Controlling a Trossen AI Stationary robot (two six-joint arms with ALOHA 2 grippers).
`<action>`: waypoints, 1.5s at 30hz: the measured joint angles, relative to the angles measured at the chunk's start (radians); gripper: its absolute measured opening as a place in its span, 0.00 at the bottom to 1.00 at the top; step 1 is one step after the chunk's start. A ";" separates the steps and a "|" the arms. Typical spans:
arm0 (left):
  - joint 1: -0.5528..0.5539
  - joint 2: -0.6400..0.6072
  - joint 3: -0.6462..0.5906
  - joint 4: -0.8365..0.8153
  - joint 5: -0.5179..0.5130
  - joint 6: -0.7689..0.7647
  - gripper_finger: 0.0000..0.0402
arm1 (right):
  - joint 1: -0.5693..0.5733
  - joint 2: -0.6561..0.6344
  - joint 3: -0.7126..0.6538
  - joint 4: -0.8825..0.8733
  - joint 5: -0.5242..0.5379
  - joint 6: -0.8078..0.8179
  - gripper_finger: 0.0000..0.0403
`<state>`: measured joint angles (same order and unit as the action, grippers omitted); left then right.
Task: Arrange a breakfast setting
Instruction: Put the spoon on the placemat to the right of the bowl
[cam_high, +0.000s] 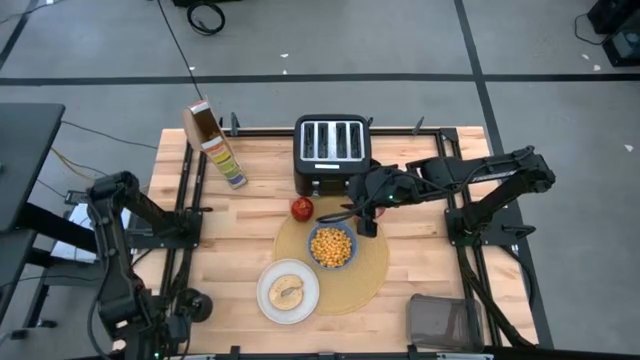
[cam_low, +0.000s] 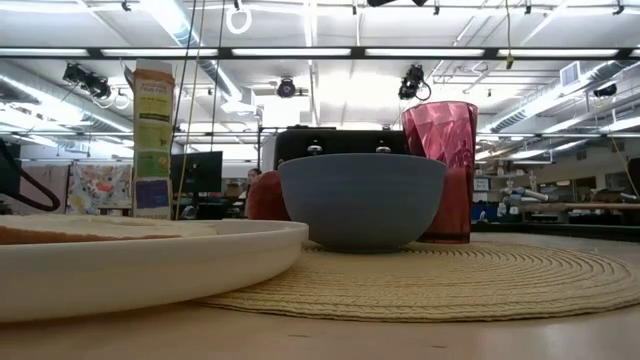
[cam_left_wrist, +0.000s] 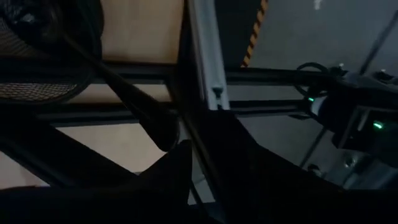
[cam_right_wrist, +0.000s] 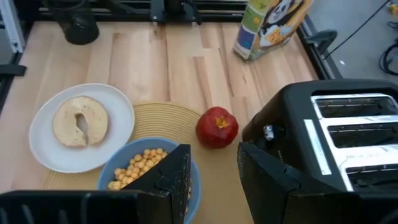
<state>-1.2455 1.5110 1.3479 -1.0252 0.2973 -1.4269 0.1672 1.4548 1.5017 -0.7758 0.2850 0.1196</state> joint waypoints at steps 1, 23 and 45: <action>-0.003 0.006 0.000 -0.007 -0.001 0.000 0.36 | -0.001 0.000 0.000 -0.001 0.008 0.000 0.35; 0.037 0.020 0.095 -0.126 -0.098 -0.016 0.36 | -0.017 0.000 0.000 0.005 0.010 -0.008 0.35; -0.044 0.110 0.155 -0.333 -0.227 0.026 0.36 | -0.032 0.000 0.000 0.019 0.010 -0.007 0.35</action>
<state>-1.2896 1.6214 1.5032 -1.3584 0.0701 -1.4007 0.1352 1.4544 1.5017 -0.7570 0.2947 0.1123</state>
